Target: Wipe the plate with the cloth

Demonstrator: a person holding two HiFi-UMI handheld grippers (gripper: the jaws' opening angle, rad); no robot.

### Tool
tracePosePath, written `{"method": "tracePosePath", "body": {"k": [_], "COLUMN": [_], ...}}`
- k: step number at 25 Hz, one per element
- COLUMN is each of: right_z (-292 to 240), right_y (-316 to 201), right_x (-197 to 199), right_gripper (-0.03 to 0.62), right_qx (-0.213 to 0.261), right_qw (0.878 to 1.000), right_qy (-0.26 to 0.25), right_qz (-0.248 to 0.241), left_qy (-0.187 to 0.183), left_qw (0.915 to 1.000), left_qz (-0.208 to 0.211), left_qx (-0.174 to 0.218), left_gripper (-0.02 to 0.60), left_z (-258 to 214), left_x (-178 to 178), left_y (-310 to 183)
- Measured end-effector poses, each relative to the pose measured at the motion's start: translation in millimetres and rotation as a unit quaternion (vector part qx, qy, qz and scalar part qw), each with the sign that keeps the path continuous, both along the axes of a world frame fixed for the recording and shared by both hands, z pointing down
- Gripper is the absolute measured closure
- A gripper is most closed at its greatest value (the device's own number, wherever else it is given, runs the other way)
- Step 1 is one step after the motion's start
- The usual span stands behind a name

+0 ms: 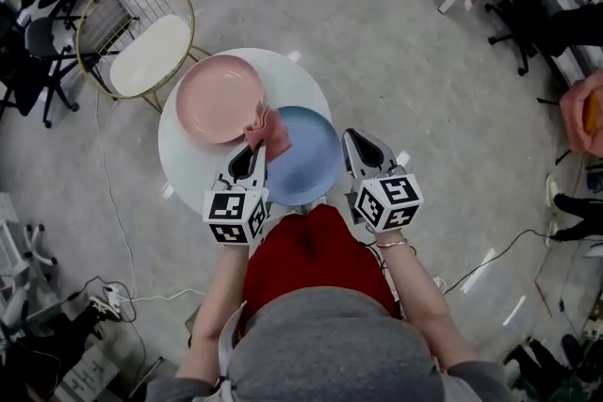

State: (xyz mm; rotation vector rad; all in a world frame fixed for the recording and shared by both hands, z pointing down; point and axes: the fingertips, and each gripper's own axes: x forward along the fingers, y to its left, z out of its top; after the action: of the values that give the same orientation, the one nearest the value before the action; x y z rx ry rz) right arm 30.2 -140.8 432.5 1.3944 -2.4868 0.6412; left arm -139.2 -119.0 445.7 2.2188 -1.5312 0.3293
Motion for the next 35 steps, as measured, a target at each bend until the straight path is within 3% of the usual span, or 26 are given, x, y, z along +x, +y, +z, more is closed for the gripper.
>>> {"method": "tracePosePath", "body": {"k": [8, 22, 35], "right_z": [17.0, 58.5, 83.9], "right_y": [-14.7, -21.7, -21.4], "right_x": [-3.3, 11.2, 32.4], "right_gripper": [0.565, 0.565, 0.565], "right_qx": [-0.025, -0.07, -0.099], "right_qw": [1.0, 0.998, 0.995], "right_qy": [0.003, 0.004, 0.002], "right_qz": [-0.01, -0.003, 0.022], "left_qy": [-0.013, -0.028, -0.033], "left_qw": [0.9992, 0.9926, 0.9786], "left_qz": [0.002, 0.054, 0.121], "left_qx": [-0.038, -0.105, -0.163], "left_gripper": [0.548, 0.548, 0.548], "left_z": [20.8, 72.7, 112.0], "left_x": [1.7, 46.8, 106.4], "left_y": [-16.8, -43.5, -61.7]}}
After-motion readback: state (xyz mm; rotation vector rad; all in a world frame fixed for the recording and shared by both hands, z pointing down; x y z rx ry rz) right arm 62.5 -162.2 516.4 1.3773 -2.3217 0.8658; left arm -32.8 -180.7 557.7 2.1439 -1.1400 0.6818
